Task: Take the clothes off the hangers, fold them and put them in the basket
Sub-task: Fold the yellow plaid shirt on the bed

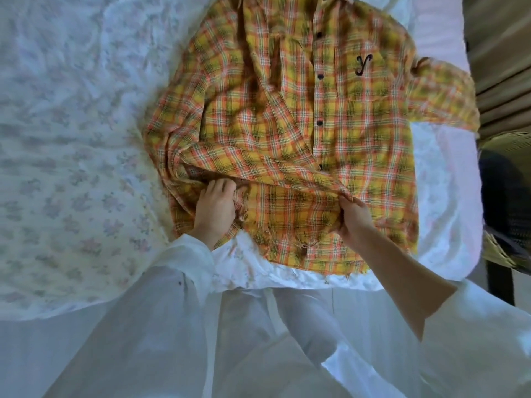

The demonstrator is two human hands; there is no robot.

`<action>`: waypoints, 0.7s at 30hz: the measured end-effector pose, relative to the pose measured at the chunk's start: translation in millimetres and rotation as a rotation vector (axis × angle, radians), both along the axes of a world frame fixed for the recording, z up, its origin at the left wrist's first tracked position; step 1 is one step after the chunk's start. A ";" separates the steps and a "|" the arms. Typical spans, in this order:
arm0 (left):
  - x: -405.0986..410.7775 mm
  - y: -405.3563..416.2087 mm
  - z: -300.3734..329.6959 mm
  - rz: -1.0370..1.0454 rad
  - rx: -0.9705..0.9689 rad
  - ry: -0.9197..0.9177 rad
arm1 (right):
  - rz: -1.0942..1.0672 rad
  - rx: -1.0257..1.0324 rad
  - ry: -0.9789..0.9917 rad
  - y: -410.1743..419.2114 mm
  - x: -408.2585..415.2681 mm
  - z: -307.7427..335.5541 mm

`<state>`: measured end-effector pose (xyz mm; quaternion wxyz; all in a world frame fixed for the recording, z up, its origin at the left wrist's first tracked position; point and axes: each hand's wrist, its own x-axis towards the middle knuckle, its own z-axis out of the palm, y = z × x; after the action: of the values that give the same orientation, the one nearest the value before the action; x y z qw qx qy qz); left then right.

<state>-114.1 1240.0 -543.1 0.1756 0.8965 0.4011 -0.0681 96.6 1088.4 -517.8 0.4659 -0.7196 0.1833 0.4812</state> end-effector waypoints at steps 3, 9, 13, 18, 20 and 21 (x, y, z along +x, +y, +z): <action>-6.5 -0.4 23.2 0.088 -0.117 -0.082 | 0.090 -0.111 -0.111 -1.6 -4.8 -0.6; -48.5 -5.5 45.0 -0.096 -0.065 0.083 | 0.520 -0.235 -0.333 -15.5 -16.2 1.3; -57.8 -10.1 42.0 -0.221 -0.231 0.537 | 0.988 -0.285 -0.222 -27.0 -30.4 0.9; -55.7 -9.0 35.0 -0.228 -0.476 0.791 | 1.317 -0.361 -0.101 -32.2 -41.1 -2.4; -49.4 -8.0 36.8 -0.178 -0.505 0.777 | 1.279 -0.369 -0.149 -29.8 -42.1 -1.8; -46.6 -6.9 37.2 -0.145 -0.492 0.734 | 1.253 -0.385 -0.202 -28.9 -41.4 -1.8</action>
<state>-160.6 1233.1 -506.0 0.2245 0.7702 0.3448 -0.4873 55.2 1059.5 -519.6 -0.0240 -0.8020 -0.2318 0.5500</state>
